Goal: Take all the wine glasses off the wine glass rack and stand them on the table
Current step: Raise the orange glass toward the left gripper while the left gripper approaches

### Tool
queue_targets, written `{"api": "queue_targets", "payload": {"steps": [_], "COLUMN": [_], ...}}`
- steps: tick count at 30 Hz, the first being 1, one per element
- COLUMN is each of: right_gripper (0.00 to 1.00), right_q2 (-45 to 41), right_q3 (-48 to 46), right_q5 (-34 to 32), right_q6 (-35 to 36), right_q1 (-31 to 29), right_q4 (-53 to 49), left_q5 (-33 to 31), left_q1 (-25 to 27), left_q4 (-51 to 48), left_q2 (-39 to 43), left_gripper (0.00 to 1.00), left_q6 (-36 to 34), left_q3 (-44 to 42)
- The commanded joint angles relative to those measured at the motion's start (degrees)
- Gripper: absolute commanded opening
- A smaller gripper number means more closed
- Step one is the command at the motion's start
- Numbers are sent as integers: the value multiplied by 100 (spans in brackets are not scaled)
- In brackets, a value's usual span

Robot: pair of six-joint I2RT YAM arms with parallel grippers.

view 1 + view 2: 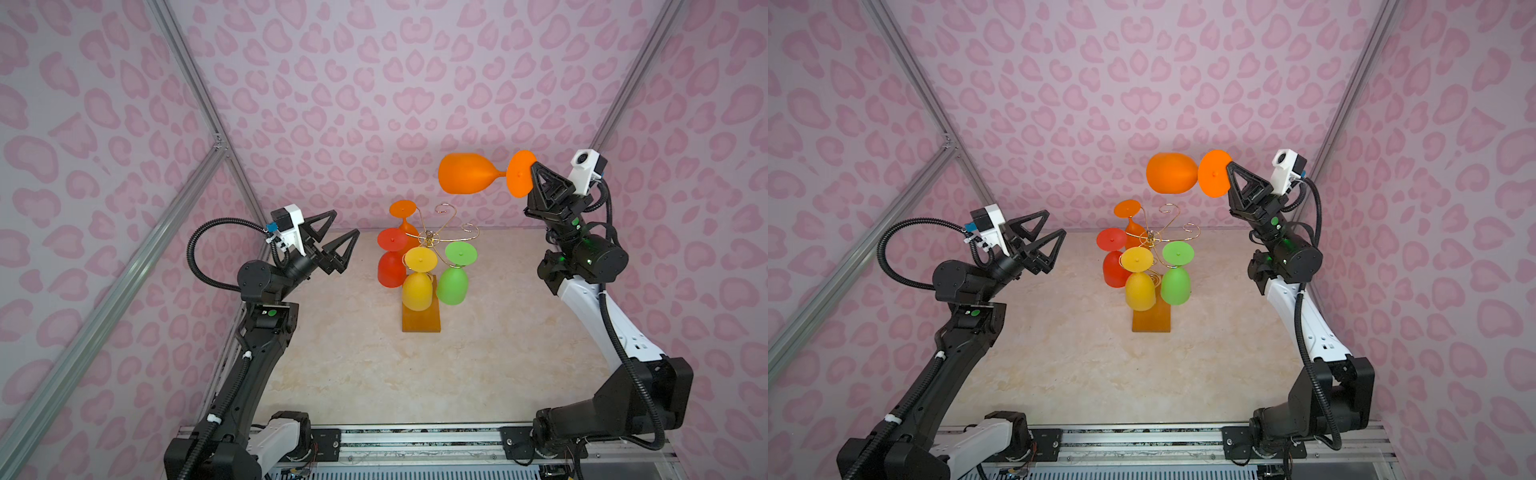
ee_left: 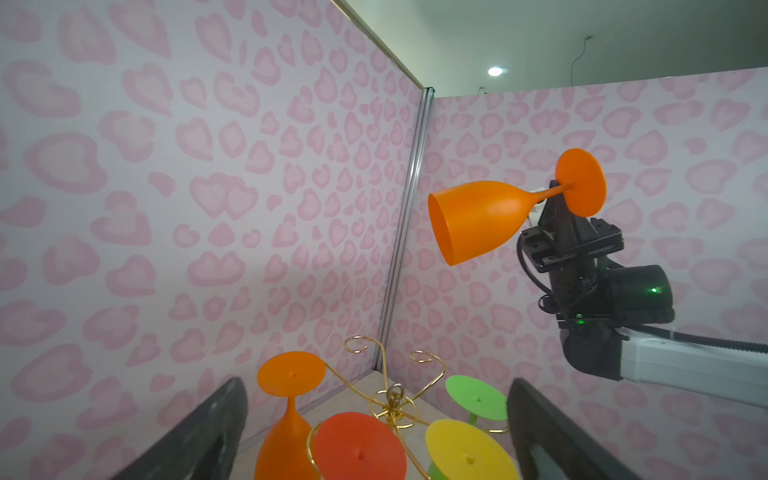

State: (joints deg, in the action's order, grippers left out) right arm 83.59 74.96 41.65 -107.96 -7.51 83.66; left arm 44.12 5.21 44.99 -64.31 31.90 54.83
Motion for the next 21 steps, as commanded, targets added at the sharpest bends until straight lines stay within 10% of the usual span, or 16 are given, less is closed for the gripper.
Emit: {"api": "queue_targets", "payload": {"steps": [1,15,21], "right_gripper": [0,0,0], "right_q2": [101,435,579], "right_q3": [75,-253,-147], "right_q5": [88,14,10], "right_q6": [-145,109,109], "right_q1": [-331,-1225,-1343], "right_q4": [569,565,563], "left_q5": [608,919,1185], "left_q1": [42,308,439], "left_q4": [625,1767,1840], "left_q2": [-284,-1475,-1636], "left_gripper": [99,99,82], "left_q6": [287,1239,1363], "left_q3": [294,1069,1186]}}
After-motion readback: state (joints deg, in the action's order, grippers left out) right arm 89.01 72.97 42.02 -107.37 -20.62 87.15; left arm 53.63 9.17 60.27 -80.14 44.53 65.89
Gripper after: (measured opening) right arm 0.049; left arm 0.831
